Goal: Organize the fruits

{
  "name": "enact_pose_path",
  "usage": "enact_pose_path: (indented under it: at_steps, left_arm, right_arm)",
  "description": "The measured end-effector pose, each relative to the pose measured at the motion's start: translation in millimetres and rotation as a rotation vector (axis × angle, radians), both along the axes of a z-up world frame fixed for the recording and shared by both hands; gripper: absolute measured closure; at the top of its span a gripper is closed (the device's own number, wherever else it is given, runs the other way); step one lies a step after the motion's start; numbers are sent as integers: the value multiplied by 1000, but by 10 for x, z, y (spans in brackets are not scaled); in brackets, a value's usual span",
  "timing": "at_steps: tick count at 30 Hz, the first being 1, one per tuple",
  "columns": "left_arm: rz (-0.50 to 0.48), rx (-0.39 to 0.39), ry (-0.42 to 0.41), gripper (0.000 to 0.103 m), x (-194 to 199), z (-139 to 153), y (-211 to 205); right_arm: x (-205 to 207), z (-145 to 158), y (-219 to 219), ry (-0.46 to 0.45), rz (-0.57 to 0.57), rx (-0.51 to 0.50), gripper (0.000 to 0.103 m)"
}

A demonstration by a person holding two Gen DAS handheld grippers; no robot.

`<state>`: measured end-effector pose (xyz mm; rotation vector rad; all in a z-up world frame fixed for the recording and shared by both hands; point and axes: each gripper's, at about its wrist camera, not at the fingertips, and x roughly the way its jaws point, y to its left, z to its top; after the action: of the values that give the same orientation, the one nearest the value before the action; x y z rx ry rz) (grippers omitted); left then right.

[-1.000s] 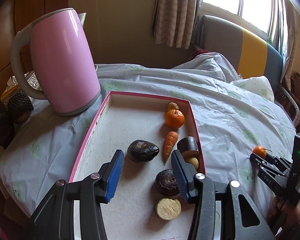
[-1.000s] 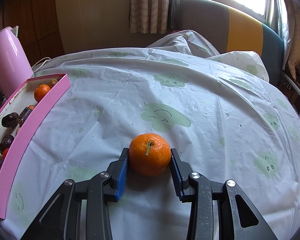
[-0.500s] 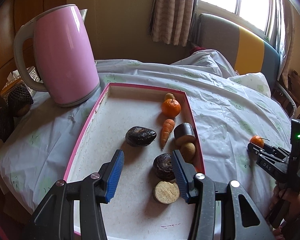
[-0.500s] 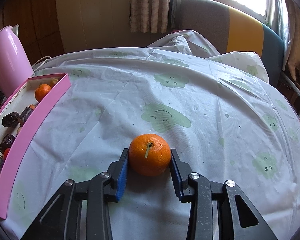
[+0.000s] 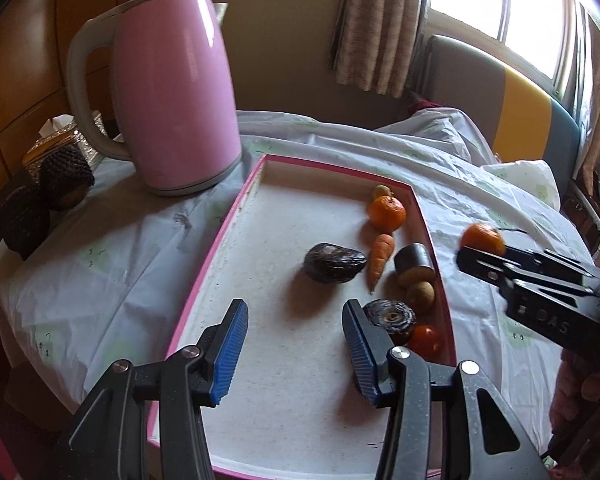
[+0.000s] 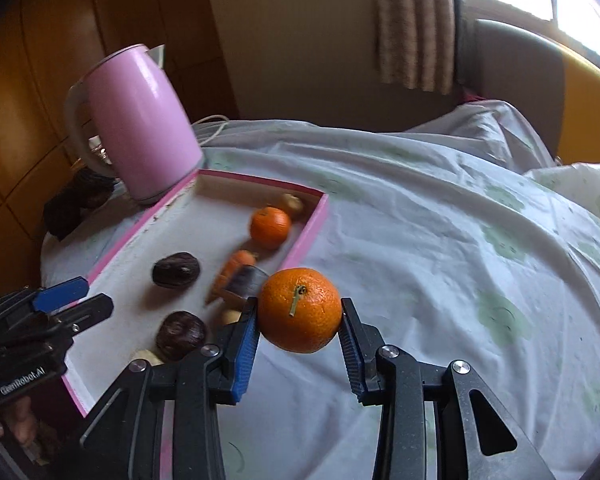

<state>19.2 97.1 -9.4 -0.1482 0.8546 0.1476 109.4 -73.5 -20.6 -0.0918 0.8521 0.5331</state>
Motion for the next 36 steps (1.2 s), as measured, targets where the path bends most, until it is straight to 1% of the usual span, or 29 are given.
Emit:
enact_pose_path:
  at_steps: [2,3,4,6,9,13,15,17,18,19,20,22,28,29,31,32,35,36]
  left_arm:
    - [15,2,-6,53,-24,15,43]
    - [19,1,-8,53,-33,22,62]
    - [24,0,-8,53,-40,29,74]
    - [32,1,-13,53,-57,38,101]
    - [37,-6,-13,53,-67,35,126]
    - [45,-7,-20,53,-82,45,121]
    - [47,-7,-23,53,-88,49,112]
    - [47,-4,-25,53,-97,58,97]
    - [47,-3,-28,53,-104,64,90]
    - [48,-3,-30,53,-108,70,85]
    - [48,-3,-34,53,-116,78,75]
    - [46,-1,-44,53,-132,98,51]
    - [34,0,-72,53,-181,155,-34]
    - [30,0,-74,52,-191,163,-54]
    - [21,0,-83,46,-216,185,-95]
    - [20,2,-88,40,-230,196,-114]
    - [7,8,-109,37,-275,234,-168]
    - [15,15,-111,33,-278,241,-181]
  right_arm:
    - [71,-1,205,7,32,-5,64]
    - [110,-19,300,25,55,-7,63]
    - [139,-38,375,40,64,-9,62]
    - [150,-49,477,34,69,-13,59]
    - [131,-43,524,28,76,-4,57]
    - [49,-34,470,18,61,4,52]
    - [-7,-13,413,9,42,11,50]
    - [-65,28,356,-5,18,20,44]
    - [-103,47,323,-17,1,19,39]
    - [-151,71,293,-31,-16,16,35]
    - [-196,88,265,-44,-30,13,34]
    - [-290,118,210,-75,-64,-5,26]
    - [-546,161,-20,-134,-191,-23,16]
    - [-580,160,-59,-138,-211,-22,16]
    - [-646,155,-136,-142,-245,-23,14]
    - [-675,148,-166,-142,-254,-23,14]
    - [-740,124,-221,-146,-272,-36,14]
    - [-760,119,-238,-146,-273,-36,14]
